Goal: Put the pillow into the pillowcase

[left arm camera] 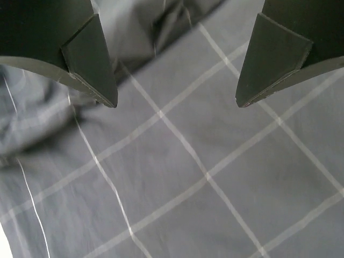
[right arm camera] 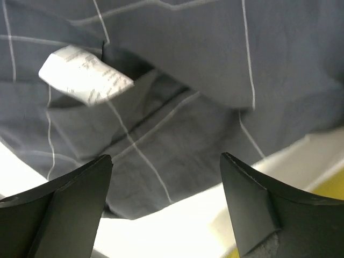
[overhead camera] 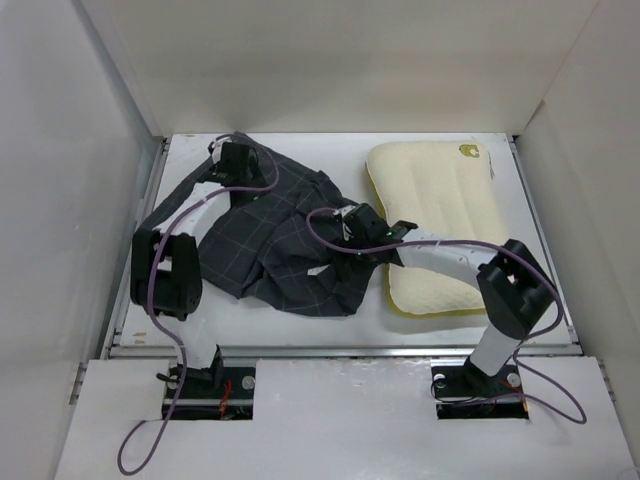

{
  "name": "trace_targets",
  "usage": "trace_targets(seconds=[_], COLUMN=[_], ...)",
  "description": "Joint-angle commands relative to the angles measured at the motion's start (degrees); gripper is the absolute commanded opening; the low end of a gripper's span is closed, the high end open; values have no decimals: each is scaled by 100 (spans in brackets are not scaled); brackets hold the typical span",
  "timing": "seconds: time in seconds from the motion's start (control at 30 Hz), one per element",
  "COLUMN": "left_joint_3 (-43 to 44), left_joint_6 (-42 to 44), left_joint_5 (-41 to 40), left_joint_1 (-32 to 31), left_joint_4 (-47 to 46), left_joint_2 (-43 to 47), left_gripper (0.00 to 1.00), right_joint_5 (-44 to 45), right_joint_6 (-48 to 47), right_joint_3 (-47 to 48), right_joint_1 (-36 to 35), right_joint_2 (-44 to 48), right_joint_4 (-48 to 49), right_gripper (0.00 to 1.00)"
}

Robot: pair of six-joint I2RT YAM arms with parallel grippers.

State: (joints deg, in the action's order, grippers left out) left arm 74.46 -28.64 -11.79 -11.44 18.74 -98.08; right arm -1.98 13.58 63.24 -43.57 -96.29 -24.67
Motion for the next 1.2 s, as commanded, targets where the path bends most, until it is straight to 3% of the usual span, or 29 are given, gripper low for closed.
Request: trace_targets(seconds=[0.0, 0.2, 0.3, 0.33, 0.37, 0.43, 0.47, 0.53, 0.57, 0.7, 0.9, 0.97, 1.0, 1.17], left_joint_3=[674, 1220, 1369, 1526, 1606, 1817, 1818, 1888, 1949, 1793, 1187, 826, 747, 657], left_joint_6=[359, 421, 483, 483, 483, 622, 623, 685, 685, 685, 421, 282, 280, 210], left_joint_5=[-130, -192, -87, -86, 9, 72, 124, 124, 124, 186, -279, -436, -438, -229], left_joint_1=[72, 238, 292, 361, 449, 537, 616, 783, 853, 1354, 2364, 2532, 2655, 2709], left_joint_4=[-65, 200, 200, 252, 253, 305, 305, 358, 358, 410, 481, 429, 429, 429], left_joint_2=[-464, -1494, -1783, -1871, -1968, -2258, -2337, -2461, -2531, -2532, -1892, -1662, -1461, -1003], left_gripper=[90, 98, 88, 81, 64, 47, 26, 6, 0, 0, 0, 0, 0, 0], right_joint_5=[286, 215, 215, 294, 294, 400, 522, 654, 855, 1006, 436, 382, 382, 646], right_joint_6=[109, 109, 109, 109, 109, 40, 39, -127, -128, -365, -436, -497, -497, -550], right_joint_3=[486, 672, 724, 725, 785, 926, 1083, 1268, 1409, 2216, 2807, 2956, 2957, 2721], right_joint_1=[-99, -99, -99, -99, -99, -99, -99, -99, -99, -99, 209, 288, 340, 341], right_joint_2=[-310, -839, -900, -900, -952, -1084, -1146, -1383, -1479, -1954, -2298, -2298, -2298, -1780], right_joint_4=[270, 348, 427, 427, 427, 427, 427, 375, 305, 129, 190, 190, 190, 67], right_gripper=[86, 85, 85, 85, 85, 85, 85, 85, 85, 85, 80, 61, 56, 56])
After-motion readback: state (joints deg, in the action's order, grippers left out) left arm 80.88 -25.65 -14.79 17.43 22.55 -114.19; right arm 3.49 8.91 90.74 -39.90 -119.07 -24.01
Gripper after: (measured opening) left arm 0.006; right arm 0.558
